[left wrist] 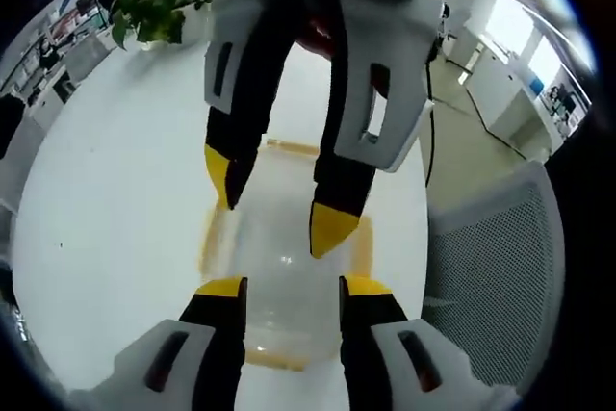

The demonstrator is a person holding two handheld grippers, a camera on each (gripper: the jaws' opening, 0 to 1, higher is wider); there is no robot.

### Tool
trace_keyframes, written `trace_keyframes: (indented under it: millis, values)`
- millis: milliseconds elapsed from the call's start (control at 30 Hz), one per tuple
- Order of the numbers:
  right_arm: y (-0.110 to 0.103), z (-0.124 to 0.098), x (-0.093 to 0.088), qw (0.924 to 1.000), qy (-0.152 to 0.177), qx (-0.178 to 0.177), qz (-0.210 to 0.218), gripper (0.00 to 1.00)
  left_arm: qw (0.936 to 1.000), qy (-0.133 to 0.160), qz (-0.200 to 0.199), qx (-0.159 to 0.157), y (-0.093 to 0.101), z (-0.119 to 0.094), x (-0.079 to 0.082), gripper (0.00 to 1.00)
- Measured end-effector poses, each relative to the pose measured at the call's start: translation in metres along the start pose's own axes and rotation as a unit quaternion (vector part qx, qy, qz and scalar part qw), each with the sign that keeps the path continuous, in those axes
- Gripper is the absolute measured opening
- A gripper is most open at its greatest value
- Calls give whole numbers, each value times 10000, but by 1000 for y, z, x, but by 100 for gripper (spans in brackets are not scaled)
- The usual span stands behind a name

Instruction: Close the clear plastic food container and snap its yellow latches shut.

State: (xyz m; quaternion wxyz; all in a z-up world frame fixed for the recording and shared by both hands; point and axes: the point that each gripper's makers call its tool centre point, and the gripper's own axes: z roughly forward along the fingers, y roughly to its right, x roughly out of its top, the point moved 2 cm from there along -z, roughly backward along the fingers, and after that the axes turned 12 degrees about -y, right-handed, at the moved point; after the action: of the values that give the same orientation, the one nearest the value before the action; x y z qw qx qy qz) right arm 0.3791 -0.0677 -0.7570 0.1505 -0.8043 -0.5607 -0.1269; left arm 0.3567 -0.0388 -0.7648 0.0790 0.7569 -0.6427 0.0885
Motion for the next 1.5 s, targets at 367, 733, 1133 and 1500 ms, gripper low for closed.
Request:
trace_keyframes:
  millis: [367,733,1133,1500]
  values:
    - [14,5,0,9999,-29,-121,-52,47,9990,-100,442,62,11,3,0,57]
    - [21,11,-2,9999,-107,55,71,48,9978,-157,569,307,12,6,-2,58]
    - [27,11,-2,9977,-449,495,-112,46,9972,-238,566,436,11,7,-1,59]
    - [31,16,1,9918,-727,1042,-157,43,9936,-504,709,725,12,10,-1,57]
